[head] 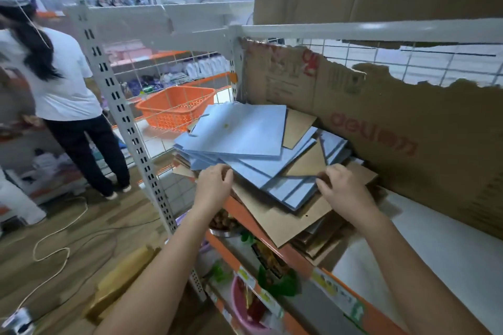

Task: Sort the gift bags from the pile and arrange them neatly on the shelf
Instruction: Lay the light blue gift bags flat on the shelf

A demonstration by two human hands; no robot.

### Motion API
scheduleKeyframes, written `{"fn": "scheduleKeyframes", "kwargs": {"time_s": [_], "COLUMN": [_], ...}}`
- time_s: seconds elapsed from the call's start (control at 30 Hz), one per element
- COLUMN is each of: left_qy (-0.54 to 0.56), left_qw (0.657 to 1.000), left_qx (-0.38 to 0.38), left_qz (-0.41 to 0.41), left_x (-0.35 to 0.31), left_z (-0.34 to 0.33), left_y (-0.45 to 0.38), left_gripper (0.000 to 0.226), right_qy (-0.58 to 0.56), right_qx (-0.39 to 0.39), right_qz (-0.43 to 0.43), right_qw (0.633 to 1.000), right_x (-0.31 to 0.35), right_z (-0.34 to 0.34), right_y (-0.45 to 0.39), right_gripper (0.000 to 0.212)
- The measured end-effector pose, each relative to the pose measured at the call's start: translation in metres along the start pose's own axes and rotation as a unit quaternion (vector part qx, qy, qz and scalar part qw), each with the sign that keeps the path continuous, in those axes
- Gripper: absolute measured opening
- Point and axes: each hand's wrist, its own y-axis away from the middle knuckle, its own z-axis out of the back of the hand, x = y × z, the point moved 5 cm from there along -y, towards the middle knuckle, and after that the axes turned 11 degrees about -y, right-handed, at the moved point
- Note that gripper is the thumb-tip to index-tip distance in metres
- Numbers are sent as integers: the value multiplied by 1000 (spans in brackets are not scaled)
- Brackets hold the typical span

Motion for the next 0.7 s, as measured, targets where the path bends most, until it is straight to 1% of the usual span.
{"fn": "scheduleKeyframes", "kwargs": {"time_s": [0.1, 0.13, 0.2, 0.27, 0.33, 0.43, 0.47, 0.5, 0.57, 0.63, 0.67, 0.7], "left_qy": [69, 101, 201, 302, 393, 545, 585, 613, 636, 644, 646, 642], "left_qw": [992, 985, 962, 928, 888, 802, 776, 756, 739, 728, 724, 729], "left_qx": [62, 79, 100, 105, 83, 41, 35, 34, 40, 46, 46, 41], "left_qz": [89, 112, 152, 192, 223, 241, 235, 227, 218, 232, 235, 235], "left_x": [4, 5, 9, 13, 15, 16, 15, 13, 10, 11, 14, 19], "left_z": [-8, -9, -10, -8, -6, -6, -7, -8, -12, -18, -19, -20], "left_y": [-33, -41, -52, -58, -67, -89, -97, -106, -122, -135, -141, -147], "left_gripper": [36, 34, 27, 26, 18, 15, 12, 6, 17, 25, 27, 31], "right_qy": [-3, -4, -6, -15, -24, -32, -40, -49, -56, -64, -72, -80], "right_qx": [-2, -3, -3, -8, -27, -55, -63, -70, -76, -85, -95, -107], "right_qz": [-7, -9, -11, -17, -24, -55, -72, -91, -124, -157, -172, -185], "right_qw": [1000, 1000, 1000, 1000, 999, 997, 995, 992, 988, 982, 978, 974], "right_x": [2, 2, 3, 2, 1, -3, -5, -8, -12, -16, -17, -19], "right_z": [-1, -2, -6, -12, -15, -15, -14, -14, -16, -18, -19, -19], "right_y": [-39, -49, -64, -75, -86, -102, -107, -111, -121, -130, -134, -138], "right_gripper": [24, 24, 24, 24, 24, 29, 31, 33, 36, 40, 42, 43]}}
